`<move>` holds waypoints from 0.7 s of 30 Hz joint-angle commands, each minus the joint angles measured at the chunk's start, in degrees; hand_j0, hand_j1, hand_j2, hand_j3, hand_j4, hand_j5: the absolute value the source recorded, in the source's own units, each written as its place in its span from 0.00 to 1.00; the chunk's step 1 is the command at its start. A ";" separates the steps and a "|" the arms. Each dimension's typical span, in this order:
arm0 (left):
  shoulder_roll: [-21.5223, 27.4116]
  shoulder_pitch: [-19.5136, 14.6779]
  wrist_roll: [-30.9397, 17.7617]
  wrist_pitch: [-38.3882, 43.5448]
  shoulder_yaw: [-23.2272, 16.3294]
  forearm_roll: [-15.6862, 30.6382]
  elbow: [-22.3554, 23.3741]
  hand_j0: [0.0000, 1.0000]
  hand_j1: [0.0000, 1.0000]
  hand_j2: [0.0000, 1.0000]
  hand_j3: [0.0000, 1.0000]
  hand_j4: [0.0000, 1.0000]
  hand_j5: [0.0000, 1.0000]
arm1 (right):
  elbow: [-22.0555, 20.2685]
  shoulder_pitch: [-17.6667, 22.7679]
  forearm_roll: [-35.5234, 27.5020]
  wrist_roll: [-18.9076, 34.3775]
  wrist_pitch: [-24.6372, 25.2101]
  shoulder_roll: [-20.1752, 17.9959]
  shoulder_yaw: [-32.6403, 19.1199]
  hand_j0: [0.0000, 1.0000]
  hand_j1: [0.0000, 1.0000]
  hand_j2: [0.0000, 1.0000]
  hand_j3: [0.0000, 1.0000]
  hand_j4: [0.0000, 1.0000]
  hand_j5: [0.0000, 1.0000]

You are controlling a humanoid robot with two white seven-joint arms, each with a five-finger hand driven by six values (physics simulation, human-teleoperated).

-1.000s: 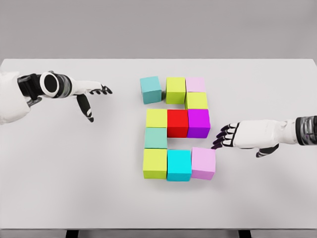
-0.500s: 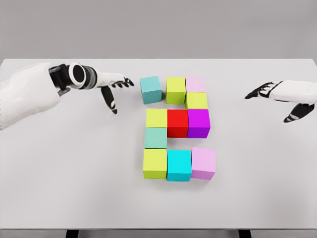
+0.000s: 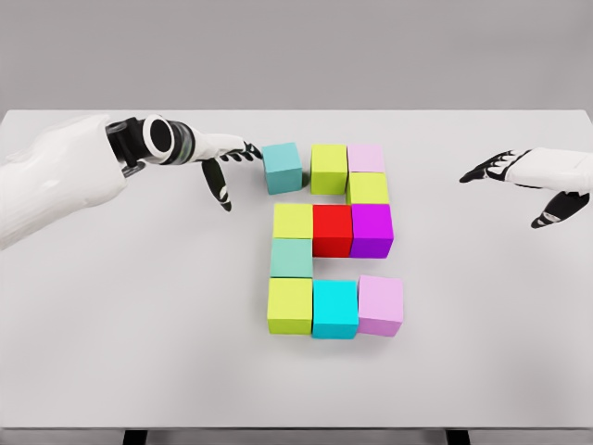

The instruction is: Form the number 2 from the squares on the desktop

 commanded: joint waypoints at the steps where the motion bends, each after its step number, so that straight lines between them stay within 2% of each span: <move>1: -0.34 0.00 0.03 -0.06 0.04 -0.14 0.01 1.00 1.00 1.00 1.00 1.00 1.00 | -0.25 0.00 -0.39 -0.02 0.15 -0.04 -0.04 1.00 1.00 1.00 1.00 1.00 1.00; 21: -2.01 -0.09 0.12 -0.06 0.66 -0.84 -0.07 1.00 1.00 1.00 1.00 1.00 1.00 | -1.48 -0.18 -0.66 -0.02 0.15 -0.13 -0.04 1.00 1.00 1.00 1.00 1.00 1.00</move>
